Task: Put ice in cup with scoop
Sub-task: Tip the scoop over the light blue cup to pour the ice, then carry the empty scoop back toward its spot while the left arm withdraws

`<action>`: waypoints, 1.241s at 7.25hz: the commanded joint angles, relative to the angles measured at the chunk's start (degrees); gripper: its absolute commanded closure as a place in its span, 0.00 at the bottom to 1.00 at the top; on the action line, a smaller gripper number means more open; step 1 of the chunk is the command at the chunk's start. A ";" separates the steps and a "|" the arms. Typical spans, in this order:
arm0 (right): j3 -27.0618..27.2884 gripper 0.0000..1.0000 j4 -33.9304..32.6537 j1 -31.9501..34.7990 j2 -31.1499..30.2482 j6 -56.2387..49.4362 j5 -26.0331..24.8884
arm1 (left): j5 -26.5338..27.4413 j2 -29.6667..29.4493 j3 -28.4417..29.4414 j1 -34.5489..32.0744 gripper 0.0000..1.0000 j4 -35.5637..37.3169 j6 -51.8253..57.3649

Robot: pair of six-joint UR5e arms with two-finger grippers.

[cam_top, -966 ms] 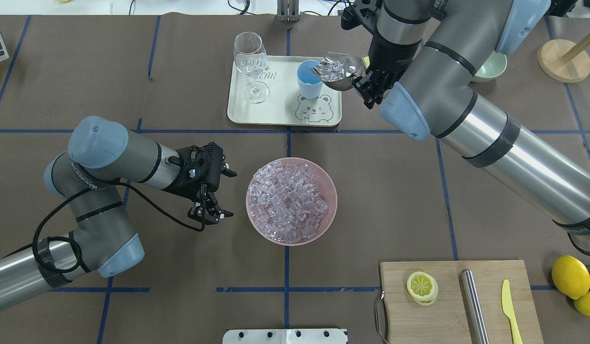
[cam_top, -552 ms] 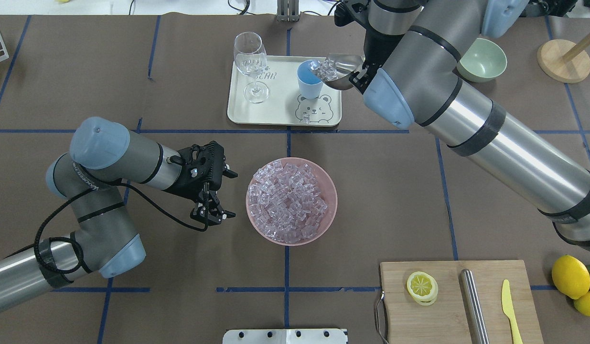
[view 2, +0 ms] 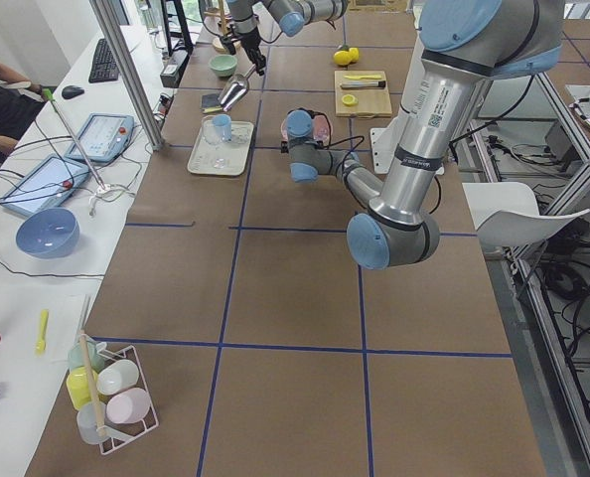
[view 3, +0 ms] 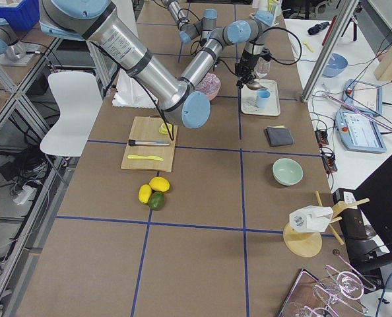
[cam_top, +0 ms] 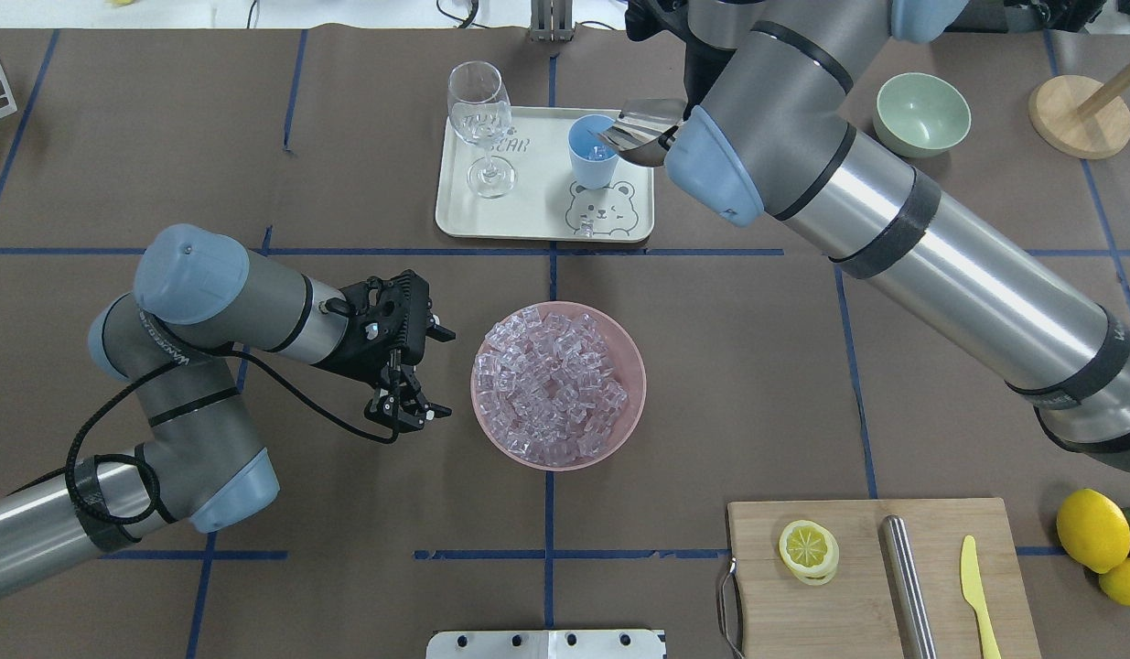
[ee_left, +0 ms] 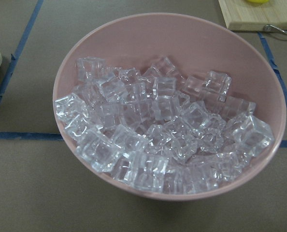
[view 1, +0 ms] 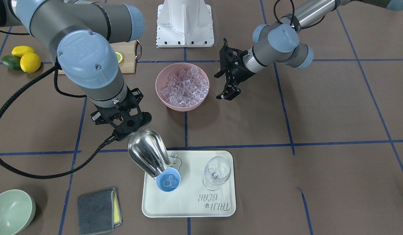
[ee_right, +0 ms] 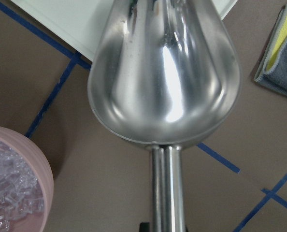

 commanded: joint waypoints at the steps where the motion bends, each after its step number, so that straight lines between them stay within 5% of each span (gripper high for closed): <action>1: 10.29 1.00 0.55 -0.05 -7.30 0.86 -2.38 | 0.02 0.24 -0.21 0.00 0.00 0.09 -0.09; 3: 19.30 1.00 4.66 -0.31 -15.59 12.57 -2.48 | 0.02 0.50 -0.30 -0.61 0.00 0.27 0.08; 6: 25.03 1.00 12.65 -0.67 -27.26 29.71 -5.53 | -1.91 0.42 -2.06 -6.39 0.00 0.61 -1.39; 9: 26.01 1.00 27.77 -1.28 -39.84 39.61 -7.04 | -0.95 1.81 -1.36 -12.72 0.00 0.70 -1.76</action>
